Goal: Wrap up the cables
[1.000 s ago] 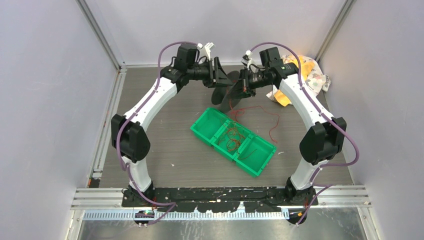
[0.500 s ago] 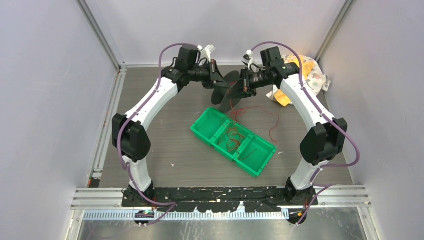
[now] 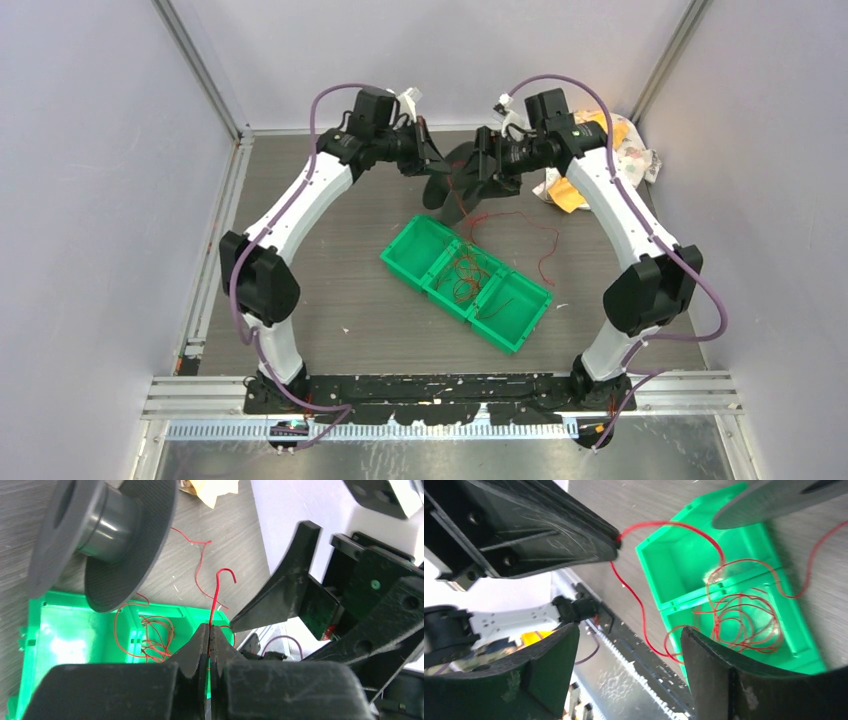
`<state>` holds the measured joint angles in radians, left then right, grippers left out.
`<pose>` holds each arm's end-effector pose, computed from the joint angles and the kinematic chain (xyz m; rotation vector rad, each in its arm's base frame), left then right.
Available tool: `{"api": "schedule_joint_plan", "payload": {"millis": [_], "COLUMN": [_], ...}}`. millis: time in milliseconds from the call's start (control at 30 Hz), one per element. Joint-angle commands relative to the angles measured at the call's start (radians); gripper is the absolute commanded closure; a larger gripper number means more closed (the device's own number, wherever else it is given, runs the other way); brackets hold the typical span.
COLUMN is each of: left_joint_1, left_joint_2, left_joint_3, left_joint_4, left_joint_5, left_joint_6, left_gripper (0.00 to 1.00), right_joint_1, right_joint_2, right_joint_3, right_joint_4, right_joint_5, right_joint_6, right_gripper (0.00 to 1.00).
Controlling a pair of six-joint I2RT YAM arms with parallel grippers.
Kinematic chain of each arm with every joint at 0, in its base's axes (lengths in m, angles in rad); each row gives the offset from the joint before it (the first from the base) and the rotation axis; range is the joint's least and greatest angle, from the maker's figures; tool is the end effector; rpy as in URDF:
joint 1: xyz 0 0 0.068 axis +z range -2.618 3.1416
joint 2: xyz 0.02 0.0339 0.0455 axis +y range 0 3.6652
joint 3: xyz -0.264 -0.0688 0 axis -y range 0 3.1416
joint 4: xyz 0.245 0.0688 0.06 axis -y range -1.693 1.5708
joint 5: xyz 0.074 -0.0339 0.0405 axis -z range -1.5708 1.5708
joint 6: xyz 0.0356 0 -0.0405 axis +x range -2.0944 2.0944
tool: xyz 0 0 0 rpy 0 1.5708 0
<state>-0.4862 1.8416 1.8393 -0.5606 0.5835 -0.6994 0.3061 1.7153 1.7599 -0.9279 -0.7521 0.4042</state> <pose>0.3652 -0.2152 0.3720 0.1336 2.3193 -1.2770 0.3393 0.1327 0.3683 -0.2288 2.4974 1.2283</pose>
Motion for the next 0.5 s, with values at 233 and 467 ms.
{"api": "schedule_joint_plan", "payload": {"millis": [233, 467], "left_joint_1": [0.001, 0.008], "left_joint_2": [-0.122, -0.05], "left_joint_3": [0.135, 0.337], "left_joint_4": [-0.161, -0.365], "left_joint_5": [-0.227, -0.257], "left_joint_6": [-0.187, -0.237], "left_gripper": [0.99, 0.99], "right_joint_1": [0.302, 0.449], "right_joint_2": [-0.343, -0.376], "right_joint_3": [-0.073, -0.178], "right_joint_4": [0.101, 0.279], "right_joint_5": [0.852, 1.036], "right_joint_6": [-0.304, -0.396], "right_gripper": [0.2, 0.24]}}
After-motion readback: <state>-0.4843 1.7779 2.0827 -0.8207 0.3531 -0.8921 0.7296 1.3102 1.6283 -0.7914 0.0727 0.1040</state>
